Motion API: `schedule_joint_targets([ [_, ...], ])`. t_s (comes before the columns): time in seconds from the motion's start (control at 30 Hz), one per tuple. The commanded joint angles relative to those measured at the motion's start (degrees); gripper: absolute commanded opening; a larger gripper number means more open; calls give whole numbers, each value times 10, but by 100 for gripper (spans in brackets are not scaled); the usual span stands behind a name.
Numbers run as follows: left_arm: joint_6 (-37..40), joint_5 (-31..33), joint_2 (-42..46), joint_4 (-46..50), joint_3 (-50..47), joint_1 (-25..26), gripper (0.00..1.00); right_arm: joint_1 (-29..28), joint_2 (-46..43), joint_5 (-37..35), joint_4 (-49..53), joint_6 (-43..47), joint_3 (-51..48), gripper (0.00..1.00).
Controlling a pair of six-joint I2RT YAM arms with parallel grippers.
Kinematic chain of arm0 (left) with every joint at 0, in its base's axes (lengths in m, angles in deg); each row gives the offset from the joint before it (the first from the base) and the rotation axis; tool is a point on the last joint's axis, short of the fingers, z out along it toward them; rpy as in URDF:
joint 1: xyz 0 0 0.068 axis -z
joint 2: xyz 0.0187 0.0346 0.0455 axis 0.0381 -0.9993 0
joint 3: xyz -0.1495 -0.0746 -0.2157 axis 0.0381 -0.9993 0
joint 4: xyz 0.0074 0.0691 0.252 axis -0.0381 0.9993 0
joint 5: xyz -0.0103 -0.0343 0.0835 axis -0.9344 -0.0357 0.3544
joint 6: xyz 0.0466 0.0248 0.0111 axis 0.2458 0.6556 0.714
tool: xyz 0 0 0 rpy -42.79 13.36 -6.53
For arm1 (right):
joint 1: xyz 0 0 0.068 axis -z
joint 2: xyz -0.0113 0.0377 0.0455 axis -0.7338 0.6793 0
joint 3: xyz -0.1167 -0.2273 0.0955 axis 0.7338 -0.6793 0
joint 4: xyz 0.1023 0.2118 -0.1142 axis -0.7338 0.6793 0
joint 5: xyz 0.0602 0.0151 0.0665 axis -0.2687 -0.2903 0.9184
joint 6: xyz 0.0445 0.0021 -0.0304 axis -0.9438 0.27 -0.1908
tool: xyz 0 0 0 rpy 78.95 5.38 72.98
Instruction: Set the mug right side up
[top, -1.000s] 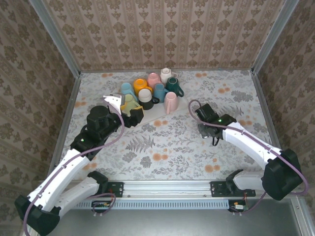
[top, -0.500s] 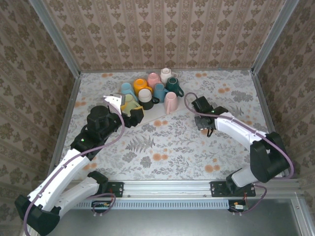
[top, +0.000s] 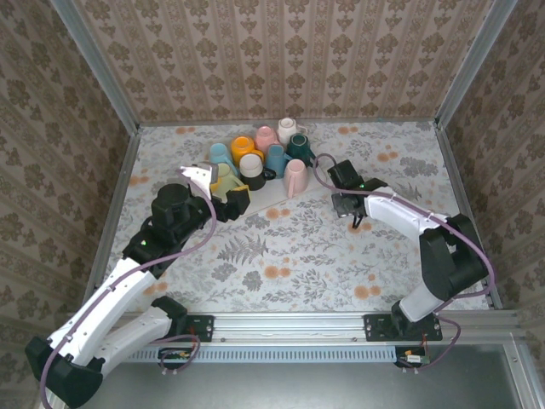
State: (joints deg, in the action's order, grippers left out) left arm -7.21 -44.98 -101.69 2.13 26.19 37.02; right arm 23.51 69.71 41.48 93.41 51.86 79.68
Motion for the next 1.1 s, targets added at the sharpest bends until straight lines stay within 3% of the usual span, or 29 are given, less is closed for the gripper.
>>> schedule_joint_targets([
  [0.0, 3, -12, -2, -18, -5, 2, 89, 2, 12, 8, -8, 9, 20, 14],
  [0.2, 5, -9, -4, -18, -6, 2, 89, 2, -11, 12, -6, 6, 16, 43],
  [0.6, 12, -9, -16, -12, -4, 3, 89, 2, -64, 23, 21, -9, 28, 64],
  [0.77, 26, -5, -46, 28, 17, 4, 89, -6, -141, -8, 62, -19, 43, 66],
  [0.93, 40, 11, -88, 66, 38, 7, 88, -91, -217, -29, 80, 2, 57, 65],
  [1.07, 38, 32, -147, 121, 85, 15, 85, -127, -255, -5, 82, -12, 40, 65],
])
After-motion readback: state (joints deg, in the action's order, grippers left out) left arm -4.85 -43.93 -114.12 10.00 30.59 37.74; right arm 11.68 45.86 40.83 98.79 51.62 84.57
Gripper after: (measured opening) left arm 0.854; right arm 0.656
